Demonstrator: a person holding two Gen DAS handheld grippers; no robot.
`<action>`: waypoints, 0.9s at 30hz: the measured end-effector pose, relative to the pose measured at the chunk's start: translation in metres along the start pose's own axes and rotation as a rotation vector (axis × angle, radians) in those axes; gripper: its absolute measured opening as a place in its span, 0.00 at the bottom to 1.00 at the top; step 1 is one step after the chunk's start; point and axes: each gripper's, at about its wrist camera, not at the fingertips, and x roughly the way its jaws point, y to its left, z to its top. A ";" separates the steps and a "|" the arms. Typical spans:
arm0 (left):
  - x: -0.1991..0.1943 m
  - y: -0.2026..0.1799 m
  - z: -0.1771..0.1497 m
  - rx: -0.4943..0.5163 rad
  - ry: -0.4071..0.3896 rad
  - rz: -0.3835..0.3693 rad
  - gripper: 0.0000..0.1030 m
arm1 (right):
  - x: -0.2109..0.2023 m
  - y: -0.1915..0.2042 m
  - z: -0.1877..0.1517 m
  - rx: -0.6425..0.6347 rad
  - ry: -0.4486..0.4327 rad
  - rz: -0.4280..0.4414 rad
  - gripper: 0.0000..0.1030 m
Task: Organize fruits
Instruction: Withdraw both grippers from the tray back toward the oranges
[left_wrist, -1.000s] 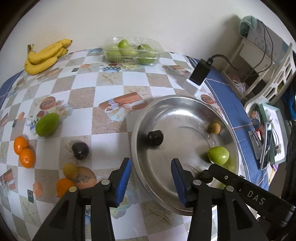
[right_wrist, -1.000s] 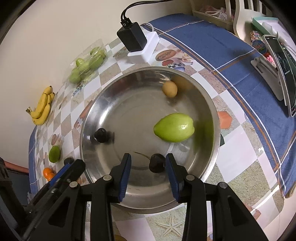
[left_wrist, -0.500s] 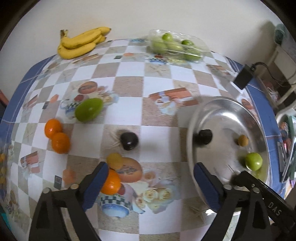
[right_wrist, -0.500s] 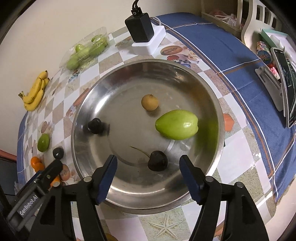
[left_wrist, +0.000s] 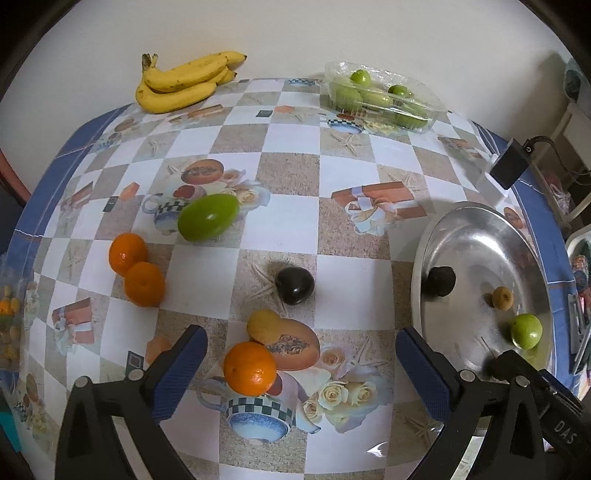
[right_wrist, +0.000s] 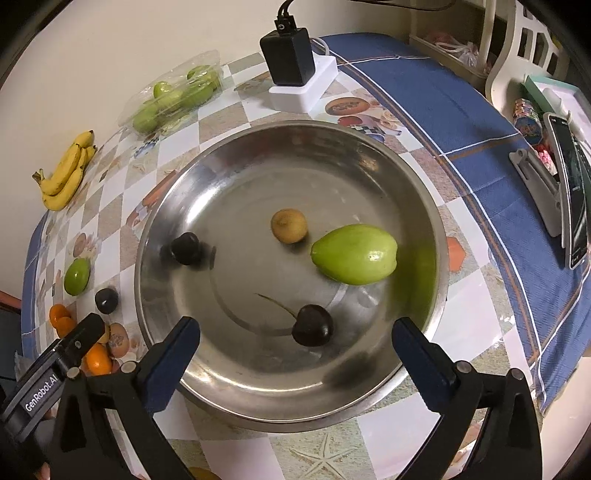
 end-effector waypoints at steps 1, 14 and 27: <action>0.000 0.000 0.000 0.001 0.001 -0.001 1.00 | 0.000 0.001 0.000 -0.002 -0.001 0.000 1.00; -0.001 0.016 0.006 0.034 0.006 0.013 1.00 | 0.000 0.015 -0.006 -0.022 -0.005 0.007 1.00; -0.014 0.083 0.019 -0.004 -0.023 0.107 1.00 | -0.004 0.079 -0.017 -0.158 0.007 0.072 1.00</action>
